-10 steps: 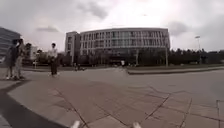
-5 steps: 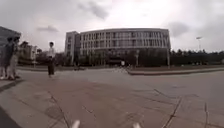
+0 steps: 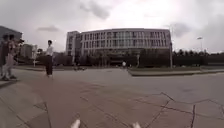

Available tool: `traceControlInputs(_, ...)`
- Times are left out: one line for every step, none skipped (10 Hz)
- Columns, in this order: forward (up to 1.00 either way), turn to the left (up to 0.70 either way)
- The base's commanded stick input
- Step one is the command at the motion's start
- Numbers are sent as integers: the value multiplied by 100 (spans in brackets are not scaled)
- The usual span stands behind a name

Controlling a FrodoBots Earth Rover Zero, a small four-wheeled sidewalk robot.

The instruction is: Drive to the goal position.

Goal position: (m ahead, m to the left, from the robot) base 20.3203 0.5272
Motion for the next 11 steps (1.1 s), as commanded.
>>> traceControlInputs(70,0)
traceControlInputs(70,0)
traceControlInputs(70,0)
traceControlInputs(70,0)
traceControlInputs(70,0)
traceControlInputs(70,0)
traceControlInputs(70,0)
traceControlInputs(70,0)
traceControlInputs(70,0)
traceControlInputs(70,0)
traceControlInputs(70,0)
